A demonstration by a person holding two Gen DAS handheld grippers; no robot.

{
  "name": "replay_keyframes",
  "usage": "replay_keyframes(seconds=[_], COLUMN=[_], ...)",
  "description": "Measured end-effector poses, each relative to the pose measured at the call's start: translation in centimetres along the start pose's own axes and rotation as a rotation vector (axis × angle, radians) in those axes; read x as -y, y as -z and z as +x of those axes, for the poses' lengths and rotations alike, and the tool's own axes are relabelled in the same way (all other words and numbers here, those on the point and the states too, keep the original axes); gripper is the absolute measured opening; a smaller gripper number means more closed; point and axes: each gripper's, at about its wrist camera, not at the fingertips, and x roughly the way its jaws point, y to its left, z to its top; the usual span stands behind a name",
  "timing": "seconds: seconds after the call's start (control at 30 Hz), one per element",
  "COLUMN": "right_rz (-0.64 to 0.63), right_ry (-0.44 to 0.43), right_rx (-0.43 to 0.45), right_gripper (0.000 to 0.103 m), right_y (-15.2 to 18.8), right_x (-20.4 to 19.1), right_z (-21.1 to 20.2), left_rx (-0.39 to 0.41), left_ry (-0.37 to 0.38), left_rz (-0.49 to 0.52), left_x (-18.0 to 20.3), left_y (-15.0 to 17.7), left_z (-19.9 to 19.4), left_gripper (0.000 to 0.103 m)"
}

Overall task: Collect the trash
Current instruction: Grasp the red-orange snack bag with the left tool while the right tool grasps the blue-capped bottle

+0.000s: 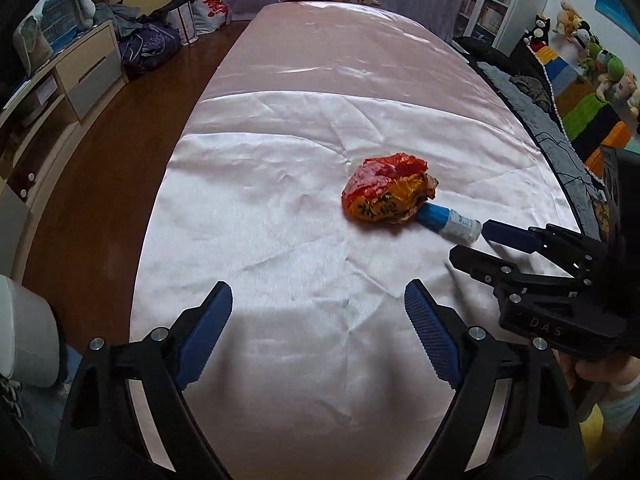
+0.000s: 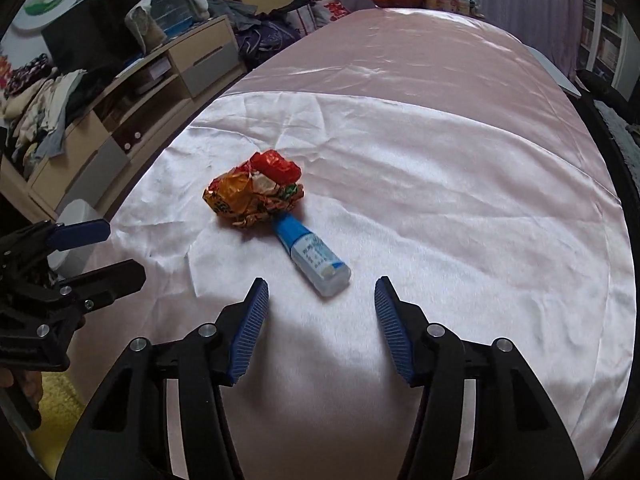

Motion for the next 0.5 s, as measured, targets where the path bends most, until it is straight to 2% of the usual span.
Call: replay_keyframes(seconds=[0.03, 0.1, 0.13, 0.3, 0.5], right_rz=[-0.004, -0.028, -0.043, -0.069, 0.046], right_ry=[-0.002, 0.01, 0.014, 0.022, 0.048], right_rx=[0.002, 0.006, 0.01, 0.024, 0.01], right_gripper=[0.056, 0.043, 0.033, 0.03, 0.029], right_y=[-0.4, -1.1, -1.2, -0.8, -1.0], right_x=[0.0, -0.2, -0.4, -0.2, 3.4], right_z=[0.3, 0.8, 0.9, 0.6, -0.4], left_rx=[-0.001, -0.001, 0.0, 0.004, 0.0], left_ry=[-0.001, 0.001, 0.004, 0.04, 0.069], left_rz=[0.001, -0.002, -0.003, 0.013, 0.082], left_x=[0.0, -0.1, -0.2, 0.8, 3.4], left_y=[-0.4, -1.3, -1.7, -3.4, -5.1], left_z=[0.3, 0.8, 1.0, 2.1, 4.2], left_gripper=[0.083, 0.083, 0.083, 0.083, 0.083])
